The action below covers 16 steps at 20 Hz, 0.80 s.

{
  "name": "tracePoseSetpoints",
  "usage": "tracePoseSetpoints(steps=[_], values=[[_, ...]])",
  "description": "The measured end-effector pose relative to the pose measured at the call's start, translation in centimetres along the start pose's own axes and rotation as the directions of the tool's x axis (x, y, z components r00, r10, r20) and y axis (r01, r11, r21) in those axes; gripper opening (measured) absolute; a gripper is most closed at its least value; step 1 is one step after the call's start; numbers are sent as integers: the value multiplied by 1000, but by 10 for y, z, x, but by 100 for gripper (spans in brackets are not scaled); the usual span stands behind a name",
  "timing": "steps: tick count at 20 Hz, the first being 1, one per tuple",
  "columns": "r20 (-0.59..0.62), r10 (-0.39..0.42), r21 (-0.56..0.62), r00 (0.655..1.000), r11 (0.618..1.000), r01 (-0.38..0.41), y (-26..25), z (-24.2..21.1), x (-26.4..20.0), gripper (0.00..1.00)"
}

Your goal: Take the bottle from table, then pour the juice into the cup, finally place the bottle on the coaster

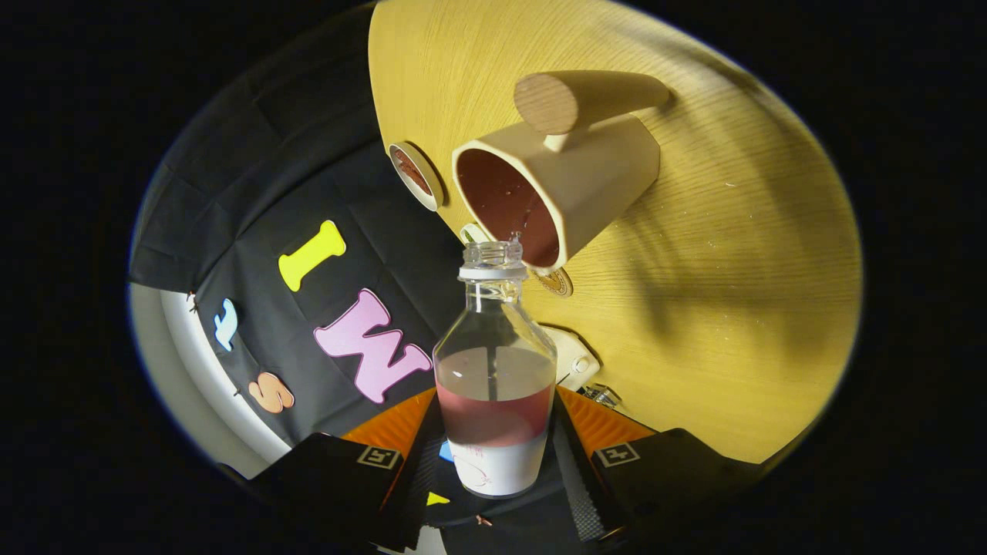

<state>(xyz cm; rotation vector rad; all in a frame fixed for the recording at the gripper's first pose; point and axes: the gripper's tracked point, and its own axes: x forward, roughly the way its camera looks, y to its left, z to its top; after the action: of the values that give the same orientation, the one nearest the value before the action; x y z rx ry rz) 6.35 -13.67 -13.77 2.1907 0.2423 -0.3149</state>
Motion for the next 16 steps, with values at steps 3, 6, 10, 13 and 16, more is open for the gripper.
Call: tracePoseSetpoints(steps=[3,6,10,13,16], values=[[-10,-1,24,1000,1000,2,3,0,0,76],[-31,1,46,1000,999,1,7,-3,-2,76],[-1,17,97,1000,995,-17,17,6,-2,76],[20,12,145,1000,989,-14,18,10,-6,76],[24,7,174,1000,985,-11,23,9,-6,76]])
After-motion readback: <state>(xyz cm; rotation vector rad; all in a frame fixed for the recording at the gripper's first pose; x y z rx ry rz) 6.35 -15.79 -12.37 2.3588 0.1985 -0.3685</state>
